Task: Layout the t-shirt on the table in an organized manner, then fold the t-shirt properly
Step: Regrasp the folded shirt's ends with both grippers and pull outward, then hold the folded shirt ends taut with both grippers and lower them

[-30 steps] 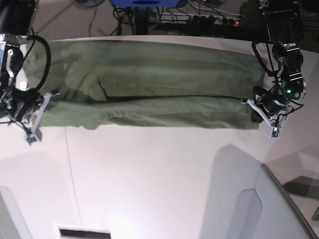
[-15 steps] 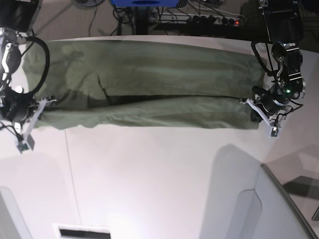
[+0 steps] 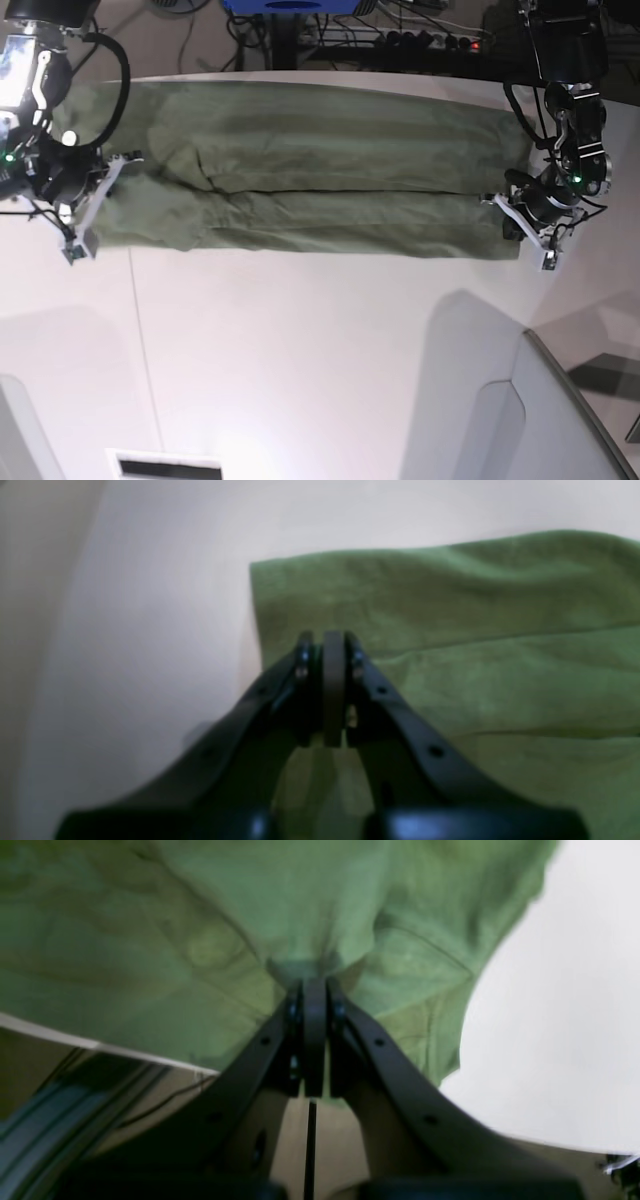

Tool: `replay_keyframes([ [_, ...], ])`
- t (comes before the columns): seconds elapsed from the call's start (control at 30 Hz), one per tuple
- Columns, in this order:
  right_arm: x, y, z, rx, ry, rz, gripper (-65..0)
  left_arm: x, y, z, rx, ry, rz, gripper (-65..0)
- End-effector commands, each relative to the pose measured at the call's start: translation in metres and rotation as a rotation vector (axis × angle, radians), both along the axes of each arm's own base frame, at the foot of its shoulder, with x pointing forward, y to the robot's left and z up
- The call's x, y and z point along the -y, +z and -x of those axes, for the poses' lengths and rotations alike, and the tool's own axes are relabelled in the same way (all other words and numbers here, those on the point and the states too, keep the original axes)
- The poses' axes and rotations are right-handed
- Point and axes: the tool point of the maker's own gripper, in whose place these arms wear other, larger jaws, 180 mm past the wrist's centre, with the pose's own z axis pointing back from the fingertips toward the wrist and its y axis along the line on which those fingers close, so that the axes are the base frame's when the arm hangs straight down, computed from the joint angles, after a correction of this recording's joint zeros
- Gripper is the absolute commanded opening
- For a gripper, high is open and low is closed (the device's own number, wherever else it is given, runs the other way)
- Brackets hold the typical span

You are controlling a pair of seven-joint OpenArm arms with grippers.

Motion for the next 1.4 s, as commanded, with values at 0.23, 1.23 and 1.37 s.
replay_keyframes([
  [0.23, 0.002, -0.031, 0.014, -0.037, -0.027, -0.044, -65.0, 0.007, -0.001, 0.004, 0.005, -0.037, -0.003, -65.0],
  [1.23, 0.048, -0.070, 0.016, -0.077, -0.085, -0.030, -38.0, 0.012, -0.006, 0.012, -0.018, -0.060, -0.012, -65.0],
  [1.37, 0.057, -0.052, 0.008, -0.008, -0.138, -0.028, -38.0, 0.007, -0.005, 0.013, -0.021, -0.060, -0.023, -65.0],
])
